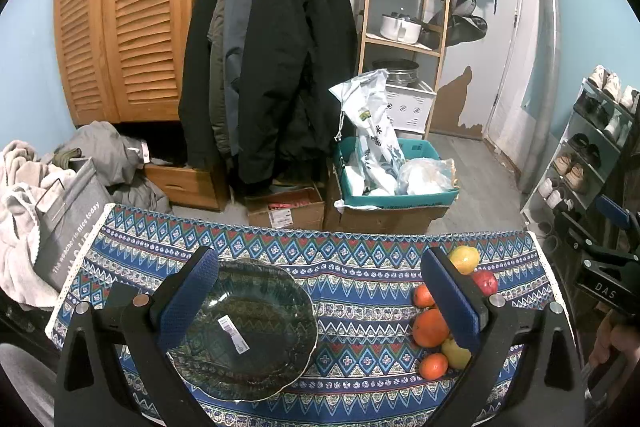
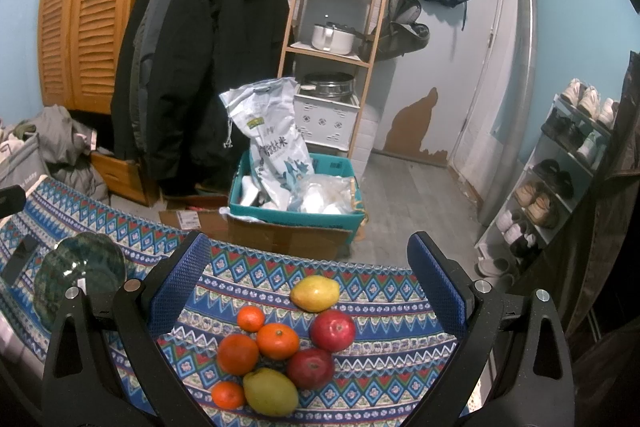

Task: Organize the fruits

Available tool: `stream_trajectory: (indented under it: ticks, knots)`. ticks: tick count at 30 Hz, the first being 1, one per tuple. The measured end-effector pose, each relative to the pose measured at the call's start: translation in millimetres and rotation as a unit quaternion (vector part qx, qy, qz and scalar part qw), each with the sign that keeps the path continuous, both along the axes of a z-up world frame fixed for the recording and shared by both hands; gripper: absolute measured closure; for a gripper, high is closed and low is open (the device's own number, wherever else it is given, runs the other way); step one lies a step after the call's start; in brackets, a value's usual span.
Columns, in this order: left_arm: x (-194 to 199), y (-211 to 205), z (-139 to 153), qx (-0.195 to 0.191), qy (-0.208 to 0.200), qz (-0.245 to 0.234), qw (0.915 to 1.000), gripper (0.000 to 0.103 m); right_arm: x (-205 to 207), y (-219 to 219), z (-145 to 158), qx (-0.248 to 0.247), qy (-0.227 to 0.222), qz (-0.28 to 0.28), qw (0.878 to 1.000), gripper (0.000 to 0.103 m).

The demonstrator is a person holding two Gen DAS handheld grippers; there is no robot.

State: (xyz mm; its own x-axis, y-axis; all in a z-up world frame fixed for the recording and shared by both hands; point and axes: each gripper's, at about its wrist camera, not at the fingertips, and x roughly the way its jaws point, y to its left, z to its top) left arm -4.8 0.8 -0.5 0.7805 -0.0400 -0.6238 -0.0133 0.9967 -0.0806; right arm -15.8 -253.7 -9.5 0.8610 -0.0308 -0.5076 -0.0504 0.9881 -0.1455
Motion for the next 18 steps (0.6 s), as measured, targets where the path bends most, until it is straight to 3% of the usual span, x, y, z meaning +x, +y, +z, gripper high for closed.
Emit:
stream_trajectory:
  ticks: [18]
  knots:
    - [0.2, -4.3, -0.1, 0.001, 0.0, -0.003, 1.0, 0.001, -0.3, -0.3, -0.8, -0.002, 0.001, 0.0, 1.0, 0.006]
